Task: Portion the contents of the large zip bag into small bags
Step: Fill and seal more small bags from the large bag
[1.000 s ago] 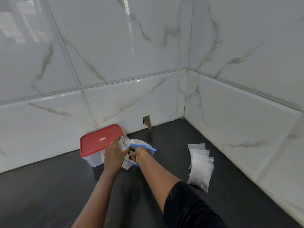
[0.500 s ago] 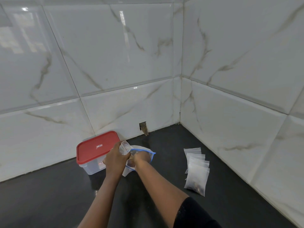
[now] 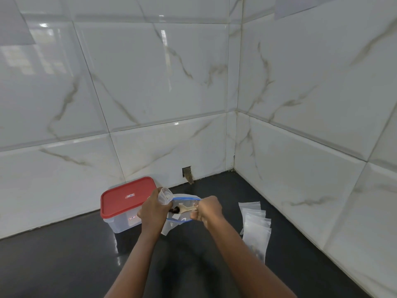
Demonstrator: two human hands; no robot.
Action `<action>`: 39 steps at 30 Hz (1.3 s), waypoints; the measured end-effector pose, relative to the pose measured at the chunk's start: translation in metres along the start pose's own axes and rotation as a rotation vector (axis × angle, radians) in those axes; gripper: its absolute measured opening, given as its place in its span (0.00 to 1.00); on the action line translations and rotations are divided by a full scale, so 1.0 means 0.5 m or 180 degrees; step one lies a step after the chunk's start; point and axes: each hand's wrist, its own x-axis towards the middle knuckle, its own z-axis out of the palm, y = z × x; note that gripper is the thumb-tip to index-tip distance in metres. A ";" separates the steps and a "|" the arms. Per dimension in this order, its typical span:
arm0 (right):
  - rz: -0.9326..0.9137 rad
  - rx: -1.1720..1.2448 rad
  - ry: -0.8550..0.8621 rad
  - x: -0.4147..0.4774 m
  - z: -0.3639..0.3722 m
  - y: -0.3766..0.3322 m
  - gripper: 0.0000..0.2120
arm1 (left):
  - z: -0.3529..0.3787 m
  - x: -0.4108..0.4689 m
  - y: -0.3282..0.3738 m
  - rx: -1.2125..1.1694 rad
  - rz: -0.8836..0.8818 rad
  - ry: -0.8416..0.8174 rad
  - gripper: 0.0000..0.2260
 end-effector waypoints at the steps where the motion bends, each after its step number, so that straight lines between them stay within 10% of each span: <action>1: -0.0036 -0.0005 -0.0026 -0.003 -0.010 -0.003 0.13 | 0.000 0.001 -0.003 -0.0011 -0.0017 -0.0038 0.20; 19: -0.0492 0.0068 -0.0400 -0.078 -0.078 -0.108 0.13 | 0.006 -0.003 -0.023 -0.0390 0.0033 -0.0316 0.31; 29: -0.2084 -0.2239 -0.0333 -0.112 -0.009 -0.100 0.15 | 0.005 0.001 -0.025 -0.0449 0.0028 -0.0250 0.32; 39: -0.2306 -0.2490 -0.0302 -0.108 -0.015 -0.096 0.16 | 0.003 0.005 -0.022 -0.0338 -0.0064 -0.0182 0.30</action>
